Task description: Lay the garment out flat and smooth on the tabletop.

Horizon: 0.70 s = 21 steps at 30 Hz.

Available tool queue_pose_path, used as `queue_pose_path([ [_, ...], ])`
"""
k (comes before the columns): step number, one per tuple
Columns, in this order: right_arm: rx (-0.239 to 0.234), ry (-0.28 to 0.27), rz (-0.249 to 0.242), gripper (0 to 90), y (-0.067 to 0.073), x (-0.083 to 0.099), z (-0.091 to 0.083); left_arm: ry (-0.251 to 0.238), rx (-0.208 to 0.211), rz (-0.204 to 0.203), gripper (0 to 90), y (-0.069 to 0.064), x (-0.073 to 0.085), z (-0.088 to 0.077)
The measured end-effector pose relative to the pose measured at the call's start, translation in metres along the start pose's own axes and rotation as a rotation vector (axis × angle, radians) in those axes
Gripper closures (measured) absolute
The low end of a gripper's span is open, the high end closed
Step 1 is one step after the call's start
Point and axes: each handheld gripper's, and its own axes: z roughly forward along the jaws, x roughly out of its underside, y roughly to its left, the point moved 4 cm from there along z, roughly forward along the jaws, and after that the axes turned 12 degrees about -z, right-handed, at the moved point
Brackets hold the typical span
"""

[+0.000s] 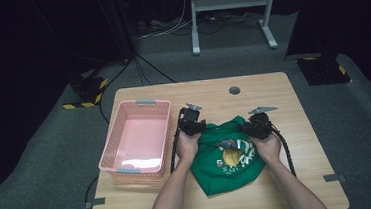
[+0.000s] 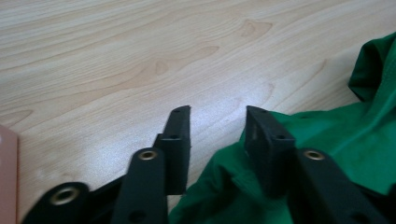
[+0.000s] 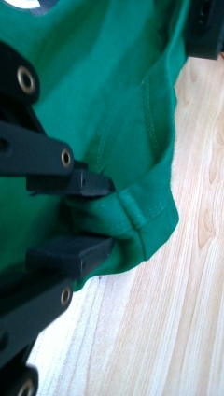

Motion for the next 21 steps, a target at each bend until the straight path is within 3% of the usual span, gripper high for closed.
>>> queue_pose_path([
  [2,-0.003,-0.012,0.017,63.7,-0.001,0.000,-0.001,-0.010,0.003,-0.001,54.5,0.000,0.000,-0.003],
  [8,0.006,-0.037,0.003,54.0,-0.003,-0.002,-0.017,-0.044,0.028,-0.012,40.9,0.000,0.004,-0.021],
  [15,0.054,-0.011,-0.081,52.5,0.002,0.002,-0.027,-0.080,0.055,-0.009,36.9,-0.002,0.008,-0.040],
  [17,0.069,0.012,-0.086,53.1,0.001,0.008,-0.026,-0.082,0.058,-0.005,36.8,-0.002,0.010,-0.045],
  [21,0.081,0.039,-0.051,55.2,-0.008,0.019,-0.026,-0.050,0.052,0.014,37.3,-0.003,0.022,-0.047],
])
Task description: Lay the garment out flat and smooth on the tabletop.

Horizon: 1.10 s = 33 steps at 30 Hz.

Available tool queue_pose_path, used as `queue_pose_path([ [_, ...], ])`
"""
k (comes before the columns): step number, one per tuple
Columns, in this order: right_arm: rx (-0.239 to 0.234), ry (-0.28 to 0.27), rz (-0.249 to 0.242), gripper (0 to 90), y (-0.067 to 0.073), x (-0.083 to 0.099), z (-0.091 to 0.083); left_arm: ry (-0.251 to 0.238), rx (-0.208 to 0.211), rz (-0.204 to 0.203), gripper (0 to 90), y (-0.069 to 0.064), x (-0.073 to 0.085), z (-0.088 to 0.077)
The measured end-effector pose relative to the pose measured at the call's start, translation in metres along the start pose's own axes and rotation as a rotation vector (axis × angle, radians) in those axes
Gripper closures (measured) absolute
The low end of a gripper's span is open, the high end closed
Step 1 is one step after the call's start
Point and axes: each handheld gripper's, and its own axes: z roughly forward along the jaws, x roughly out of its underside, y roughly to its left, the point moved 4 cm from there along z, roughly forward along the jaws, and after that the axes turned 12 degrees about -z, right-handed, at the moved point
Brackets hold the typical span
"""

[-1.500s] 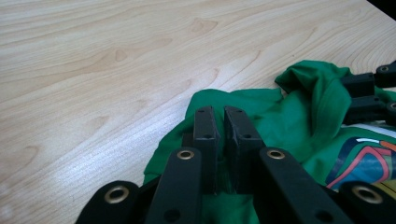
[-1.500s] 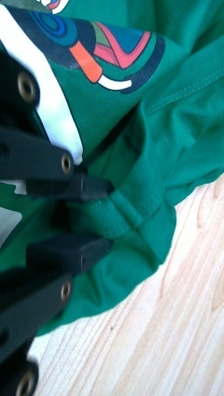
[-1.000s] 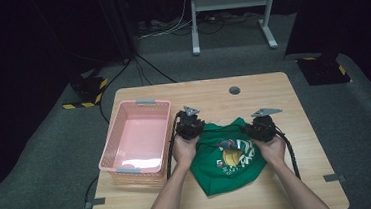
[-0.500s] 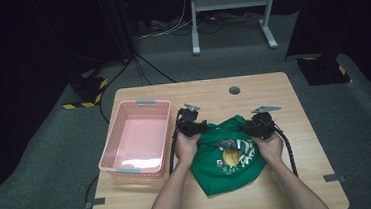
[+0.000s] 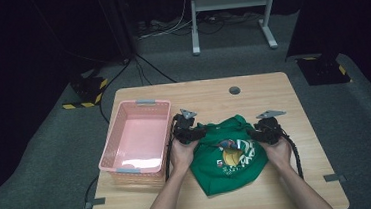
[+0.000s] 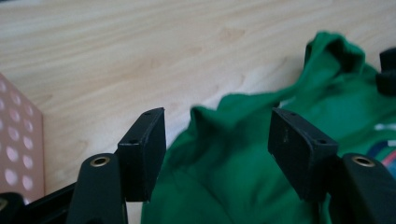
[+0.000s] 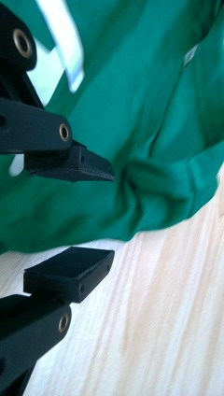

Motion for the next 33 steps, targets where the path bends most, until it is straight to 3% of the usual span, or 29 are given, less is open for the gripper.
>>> queue_pose_path([
  [7,0.004,0.062,0.005,62.5,-0.003,0.012,0.006,0.112,-0.017,0.003,47.4,0.002,0.018,0.019],
  [11,-0.025,0.046,-0.002,77.9,-0.003,0.014,0.007,0.167,-0.005,0.005,67.9,0.003,0.021,0.030],
  [14,-0.023,0.050,-0.026,85.5,-0.004,0.014,0.005,0.170,0.002,0.031,81.4,0.001,0.019,0.029],
  [17,-0.008,0.040,-0.032,86.3,-0.007,0.014,0.000,0.159,0.013,0.038,87.5,0.002,0.014,0.023],
  [21,0.008,0.009,-0.040,86.4,-0.010,0.010,-0.009,0.139,0.012,0.054,88.6,0.000,0.007,0.017],
  [25,0.033,-0.009,-0.053,86.0,-0.012,0.004,-0.012,0.088,-0.009,0.061,87.5,-0.002,0.000,0.017],
  [27,0.036,0.012,-0.031,81.2,-0.015,0.004,-0.007,0.082,-0.015,0.050,81.7,-0.001,-0.001,0.021],
  [29,0.030,0.035,-0.008,74.0,-0.016,0.006,-0.002,0.097,0.013,0.020,73.6,-0.001,0.000,0.024],
  [33,0.034,0.013,0.003,64.1,-0.012,0.008,-0.006,0.085,0.019,0.031,59.7,-0.006,0.006,0.020],
])
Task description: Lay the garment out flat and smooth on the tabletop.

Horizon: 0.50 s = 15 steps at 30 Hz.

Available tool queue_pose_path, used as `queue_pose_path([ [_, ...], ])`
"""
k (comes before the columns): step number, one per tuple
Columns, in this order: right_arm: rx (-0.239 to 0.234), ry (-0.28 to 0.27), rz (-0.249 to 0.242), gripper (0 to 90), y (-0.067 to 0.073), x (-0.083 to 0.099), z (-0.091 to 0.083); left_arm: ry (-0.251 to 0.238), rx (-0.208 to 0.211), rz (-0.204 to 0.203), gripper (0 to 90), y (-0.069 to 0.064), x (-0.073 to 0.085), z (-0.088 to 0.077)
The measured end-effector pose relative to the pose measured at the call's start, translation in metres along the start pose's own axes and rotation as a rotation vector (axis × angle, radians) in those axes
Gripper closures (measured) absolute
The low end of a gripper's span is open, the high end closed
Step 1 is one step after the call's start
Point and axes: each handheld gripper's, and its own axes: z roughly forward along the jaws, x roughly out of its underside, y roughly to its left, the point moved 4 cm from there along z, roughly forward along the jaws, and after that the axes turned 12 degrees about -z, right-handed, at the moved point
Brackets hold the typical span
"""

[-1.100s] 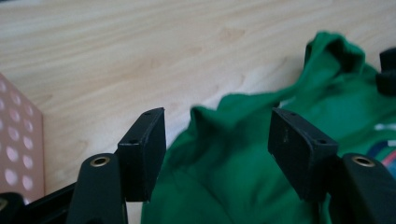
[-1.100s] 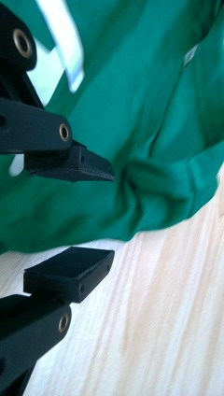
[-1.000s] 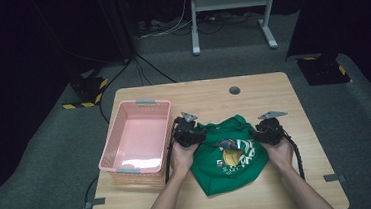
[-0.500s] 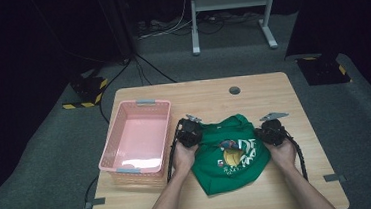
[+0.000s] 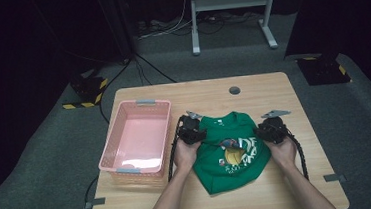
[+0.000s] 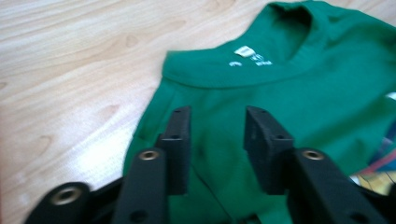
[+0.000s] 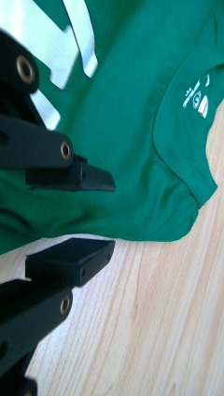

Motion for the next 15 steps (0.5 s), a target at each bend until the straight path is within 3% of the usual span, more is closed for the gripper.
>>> queue_pose_path([
  [5,0.008,-0.027,0.020,62.9,-0.006,0.005,-0.015,-0.020,0.008,0.017,50.8,-0.007,0.012,-0.010],
  [15,0.038,0.038,0.042,65.1,-0.018,0.031,-0.020,0.032,0.000,-0.001,44.8,-0.005,0.033,0.002],
])
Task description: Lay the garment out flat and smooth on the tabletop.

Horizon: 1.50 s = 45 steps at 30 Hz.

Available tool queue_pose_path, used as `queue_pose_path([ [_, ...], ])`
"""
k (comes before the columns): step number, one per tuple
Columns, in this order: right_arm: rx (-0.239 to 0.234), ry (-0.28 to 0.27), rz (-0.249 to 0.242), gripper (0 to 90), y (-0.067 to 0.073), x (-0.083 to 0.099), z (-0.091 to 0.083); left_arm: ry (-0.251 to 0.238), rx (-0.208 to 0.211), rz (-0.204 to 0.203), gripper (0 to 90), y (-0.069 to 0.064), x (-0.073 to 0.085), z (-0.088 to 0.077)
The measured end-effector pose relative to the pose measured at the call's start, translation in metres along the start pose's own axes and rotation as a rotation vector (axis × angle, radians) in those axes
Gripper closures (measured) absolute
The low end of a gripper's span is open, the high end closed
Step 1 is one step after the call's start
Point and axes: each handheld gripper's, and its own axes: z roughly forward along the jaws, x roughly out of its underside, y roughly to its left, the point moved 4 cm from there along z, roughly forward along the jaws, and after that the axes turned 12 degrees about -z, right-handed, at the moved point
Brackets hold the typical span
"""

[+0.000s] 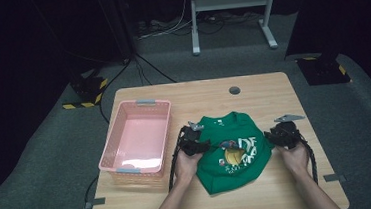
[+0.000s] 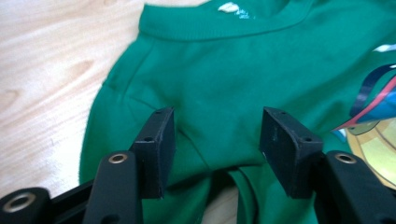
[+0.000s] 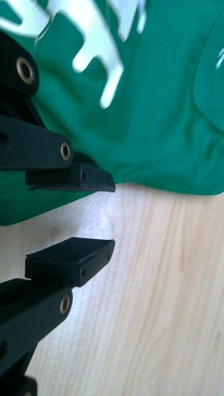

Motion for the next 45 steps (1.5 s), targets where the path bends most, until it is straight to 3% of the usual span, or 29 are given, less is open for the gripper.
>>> queue_pose_path([
  [8,-0.003,0.031,-0.028,66.0,0.006,0.005,0.007,0.002,-0.006,-0.019,40.9,0.000,0.008,0.009],
  [16,-0.037,0.026,-0.081,86.5,0.011,0.002,0.009,-0.020,-0.010,-0.015,40.6,0.001,0.013,0.010],
  [19,-0.021,0.028,-0.086,88.2,0.010,0.003,0.009,-0.051,-0.009,-0.020,41.3,0.002,0.017,0.009],
  [23,0.013,0.031,-0.064,88.4,0.002,0.008,0.006,-0.078,-0.021,-0.022,41.4,0.002,0.022,0.007],
  [30,0.055,0.036,-0.011,88.3,-0.016,0.021,-0.004,-0.083,-0.031,-0.027,41.4,0.001,0.025,0.005],
  [32,0.049,0.028,0.001,86.7,-0.017,0.021,-0.006,-0.077,-0.032,-0.032,41.0,0.001,0.025,0.004],
  [35,0.043,-0.010,0.014,75.6,-0.014,0.014,-0.006,-0.068,-0.030,-0.033,39.9,0.001,0.024,0.004],
  [38,0.043,-0.013,0.008,69.0,-0.010,0.006,-0.001,-0.065,-0.031,-0.037,39.2,0.000,0.024,0.004],
  [41,0.054,0.008,-0.002,68.3,-0.007,0.001,0.009,-0.063,-0.030,-0.038,38.9,0.000,0.024,0.004],
  [45,0.060,0.006,0.042,69.1,-0.012,-0.001,0.016,-0.063,-0.030,-0.035,38.9,0.001,0.023,0.005],
])
